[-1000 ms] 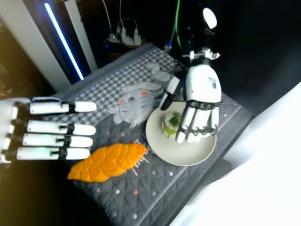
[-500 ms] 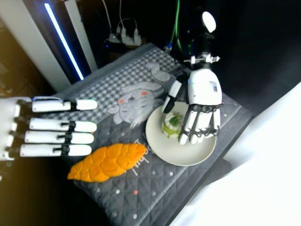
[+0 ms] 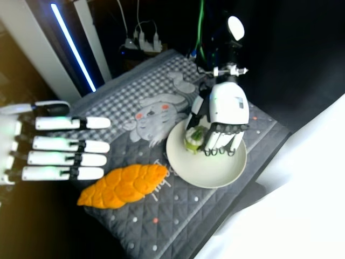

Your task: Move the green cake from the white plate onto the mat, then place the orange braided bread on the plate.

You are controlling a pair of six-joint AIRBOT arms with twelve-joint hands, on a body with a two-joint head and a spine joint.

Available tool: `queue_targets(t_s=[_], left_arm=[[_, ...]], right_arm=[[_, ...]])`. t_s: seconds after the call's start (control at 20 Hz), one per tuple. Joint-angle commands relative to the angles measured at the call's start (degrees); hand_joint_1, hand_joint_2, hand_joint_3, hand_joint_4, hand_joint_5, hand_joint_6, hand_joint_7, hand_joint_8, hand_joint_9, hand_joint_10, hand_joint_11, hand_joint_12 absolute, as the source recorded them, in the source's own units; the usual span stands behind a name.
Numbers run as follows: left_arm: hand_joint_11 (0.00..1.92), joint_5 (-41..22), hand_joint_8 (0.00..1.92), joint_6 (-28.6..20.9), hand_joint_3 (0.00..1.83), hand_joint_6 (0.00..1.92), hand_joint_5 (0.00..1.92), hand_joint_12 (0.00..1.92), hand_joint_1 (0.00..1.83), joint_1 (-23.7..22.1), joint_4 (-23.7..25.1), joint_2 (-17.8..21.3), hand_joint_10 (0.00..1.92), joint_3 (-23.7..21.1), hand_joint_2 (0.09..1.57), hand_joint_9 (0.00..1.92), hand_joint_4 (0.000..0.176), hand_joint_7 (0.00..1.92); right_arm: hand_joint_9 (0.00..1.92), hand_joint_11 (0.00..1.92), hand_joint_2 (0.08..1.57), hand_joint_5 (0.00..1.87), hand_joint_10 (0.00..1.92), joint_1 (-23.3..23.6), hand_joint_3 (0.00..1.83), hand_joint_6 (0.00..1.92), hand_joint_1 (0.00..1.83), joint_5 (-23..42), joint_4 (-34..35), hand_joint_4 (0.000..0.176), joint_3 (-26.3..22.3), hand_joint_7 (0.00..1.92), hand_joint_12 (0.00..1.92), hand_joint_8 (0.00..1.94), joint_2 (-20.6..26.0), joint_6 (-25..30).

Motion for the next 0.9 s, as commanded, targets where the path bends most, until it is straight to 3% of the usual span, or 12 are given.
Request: queue_targets(t_s=[0.0, 0.1, 0.25, 0.3, 0.45, 0.55, 0.6, 0.65, 0.7, 0.75, 0.8, 0.85], left_arm=[[0.41, -3.51, 1.14, -0.19, 0.0, 1.07, 0.97, 1.1, 1.2, -0.17, -2.8, 0.32, 0.22, 0.49, 1.15, 0.93, 0.0, 0.84], [0.36, -5.49, 1.15, -0.19, 0.0, 1.02, 0.99, 1.15, 1.2, -0.33, -5.61, 0.86, 0.23, 0.76, 1.15, 0.93, 0.0, 0.84], [0.27, -10.23, 1.22, -1.85, 0.0, 1.03, 0.96, 1.29, 1.19, -1.01, -9.29, 3.25, 0.59, -0.22, 1.16, 0.75, 0.016, 0.81], [0.21, -12.27, 1.19, -3.92, 0.0, 1.05, 0.95, 1.21, 1.19, -1.11, -9.44, 4.38, 0.59, -0.93, 1.16, 0.75, 0.032, 0.84], [0.11, -17.46, 1.05, -8.07, 0.0, 0.92, 1.02, 1.33, 1.21, -1.06, -9.44, 8.22, 0.54, -4.37, 1.12, 0.83, 0.046, 0.94], [0.4, -20.09, 0.98, -8.07, 0.0, 0.91, 1.07, 1.17, 1.23, -1.04, -8.43, 12.23, 0.29, -8.72, 1.1, 0.92, 0.0, 0.93], [0.35, -21.35, 0.98, -8.07, 0.0, 0.92, 1.07, 1.18, 1.22, -0.84, -7.71, 14.35, 0.22, -10.98, 1.11, 0.91, 0.0, 0.93], [0.37, -22.38, 0.94, -8.07, 0.0, 0.89, 1.07, 1.19, 1.23, -0.3, -7.28, 16.67, 0.2, -13.45, 1.09, 0.95, 0.022, 0.98], [0.78, -23.15, 0.82, -8.07, 0.0, 0.84, 1.05, 1.08, 1.24, 0.61, -7.3, 18.37, 0.23, -15.26, 1.07, 1.13, 0.026, 1.1], [0.78, -23.89, 0.82, -7.97, 0.0, 0.84, 1.05, 1.08, 1.24, 1.62, -7.31, 19.62, 0.23, -16.69, 1.07, 1.13, 0.026, 1.1], [0.67, -24.82, 0.98, -7.85, 0.0, 0.72, 1.09, 1.25, 1.24, 3.0, -7.31, 20.67, 0.25, -18.04, 1.08, 1.1, 0.0, 1.04], [0.67, -25.23, 0.98, -7.83, 0.0, 0.72, 1.09, 1.25, 1.24, 3.87, -7.3, 21.18, 0.25, -18.77, 1.08, 1.1, 0.0, 1.04]], right_arm=[[0.3, 0.26, 0.89, 0.27, 0.01, 0.61, 0.07, 0.01, 0.48, 6.95, 2.93, 0.159, -0.03, 0.3, 0.14, 0.01, 0.53, 0.45], [0.31, 0.26, 0.9, 0.28, 0.01, 0.61, 0.07, 0.01, 0.46, 6.95, 2.91, 0.156, -0.03, 0.3, 0.14, 0.01, 0.51, 0.45], [0.31, 0.28, 0.91, 0.28, 0.0, 0.61, 0.07, 0.0, 0.45, 6.94, 2.91, 0.143, -0.03, 0.3, 0.15, 0.0, 0.45, 0.45], [0.32, 0.28, 0.91, 0.28, 0.01, 0.61, 0.07, 0.0, 0.44, 6.94, 2.91, 0.139, -0.03, 0.32, 0.15, 0.01, 0.39, 0.45], [0.33, 0.27, 0.9, 0.32, 0.01, 0.61, 0.06, 0.01, 0.49, 6.94, 2.93, 0.144, -0.01, 0.34, 0.15, 0.01, 0.22, 0.44], [0.36, 0.31, 0.91, 0.34, 0.01, 0.6, 0.06, 0.02, 0.44, 6.93, 3.01, 0.138, -0.01, 0.37, 0.17, 0.01, 0.11, 0.44], [0.37, 0.34, 0.94, 0.34, 0.02, 0.6, 0.08, 0.01, 0.38, 6.92, 3.11, 0.138, -0.02, 0.37, 0.19, 0.01, -0.12, 0.44], [0.39, 0.35, 0.94, 0.37, 0.01, 0.6, 0.06, 0.0, 0.36, 6.92, 3.26, 0.124, -0.01, 0.39, 0.2, 0.0, -0.43, 0.44], [0.36, 0.32, 0.95, 0.36, 0.0, 0.6, 0.07, 0.0, 0.32, 6.92, 3.29, 0.065, 0.02, 0.39, 0.19, 0.0, -0.68, 0.44], [0.36, 0.32, 0.95, 0.36, 0.0, 0.6, 0.07, 0.0, 0.32, 6.92, 3.29, 0.065, 0.04, 0.39, 0.19, 0.0, -0.88, 0.44], [0.36, 0.3, 0.91, 0.36, 0.0, 0.6, 0.04, 0.0, 0.34, 6.92, 3.29, 0.06, 0.02, 0.39, 0.19, 0.0, -0.94, 0.44], [0.36, 0.3, 0.91, 0.36, 0.0, 0.6, 0.04, 0.0, 0.34, 6.91, 3.29, 0.06, 0.02, 0.39, 0.19, 0.0, -0.95, 0.44]])
